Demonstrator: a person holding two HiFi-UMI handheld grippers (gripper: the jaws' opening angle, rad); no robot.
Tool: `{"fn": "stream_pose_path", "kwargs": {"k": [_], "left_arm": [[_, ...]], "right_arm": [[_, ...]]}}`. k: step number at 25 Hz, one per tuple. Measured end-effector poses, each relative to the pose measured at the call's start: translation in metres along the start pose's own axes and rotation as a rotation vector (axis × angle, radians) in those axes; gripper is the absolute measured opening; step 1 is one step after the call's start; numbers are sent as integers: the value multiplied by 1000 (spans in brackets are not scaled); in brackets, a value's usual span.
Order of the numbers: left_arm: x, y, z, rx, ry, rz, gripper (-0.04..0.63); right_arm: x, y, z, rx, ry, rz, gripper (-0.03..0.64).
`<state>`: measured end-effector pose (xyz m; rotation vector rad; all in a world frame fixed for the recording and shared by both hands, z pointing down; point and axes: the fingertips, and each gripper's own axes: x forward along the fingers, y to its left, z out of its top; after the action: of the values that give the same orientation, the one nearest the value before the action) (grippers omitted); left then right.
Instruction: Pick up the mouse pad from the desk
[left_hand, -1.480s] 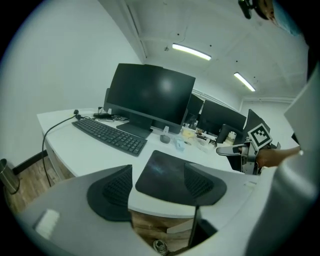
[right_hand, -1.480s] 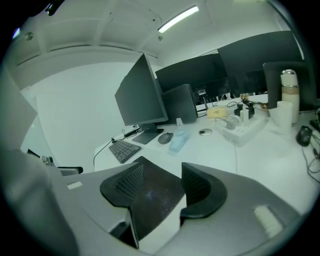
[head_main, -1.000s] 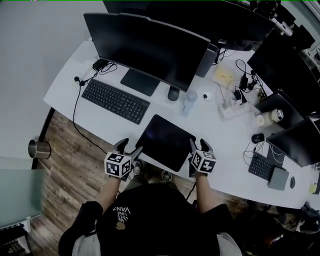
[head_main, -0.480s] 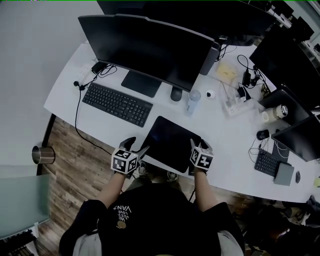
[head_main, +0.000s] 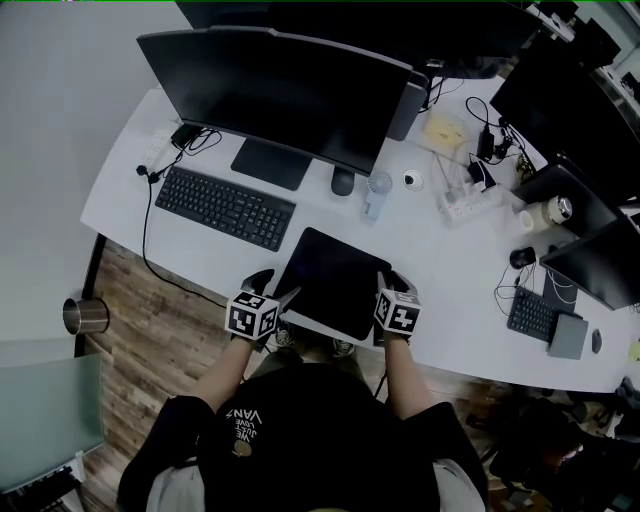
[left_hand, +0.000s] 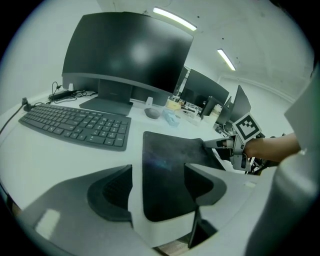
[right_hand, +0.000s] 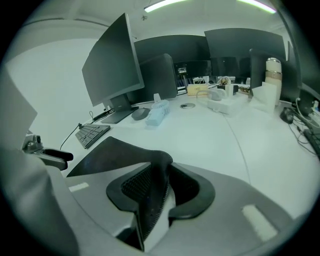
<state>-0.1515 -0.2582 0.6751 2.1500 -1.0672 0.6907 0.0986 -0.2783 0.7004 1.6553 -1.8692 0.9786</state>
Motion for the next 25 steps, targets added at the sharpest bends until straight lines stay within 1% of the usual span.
{"fn": "stream_pose_path", "kwargs": {"k": [4,7,11,15,17,20,21,22,23,24,25], "left_arm": [[10,-4,-3,2,32,-10,301],[14,-3,-4,8,48,5,301],[21,1,-6,25,79,27,302],[29,-7,-8,45,97,20,301],[31,-11,-7,37,103,25,301],[31,-5,-7,13,107,62,294],[31,-3,-7,8,108,70,277],[30,0,-8,4,110,74,238],[30,1,-9,0,111,74,183],[29,1,-9,-5,109,72,156],[29,0,-9,-8,106,70,149]], "right_arm": [[-1,2,1,15,-6,27,95],[-4,6,3,14,-15,42,71],[-8,10,5,11,-24,50,58],[-12,13,7,11,-29,54,54],[-14,16,8,5,-34,58,52],[-16,19,10,2,-39,65,51],[-16,20,10,1,-40,67,49],[-17,21,11,-1,-40,69,49],[-17,22,11,-3,-40,71,49],[-18,23,11,-5,-40,71,49],[-18,24,11,-8,-39,72,49]]}}
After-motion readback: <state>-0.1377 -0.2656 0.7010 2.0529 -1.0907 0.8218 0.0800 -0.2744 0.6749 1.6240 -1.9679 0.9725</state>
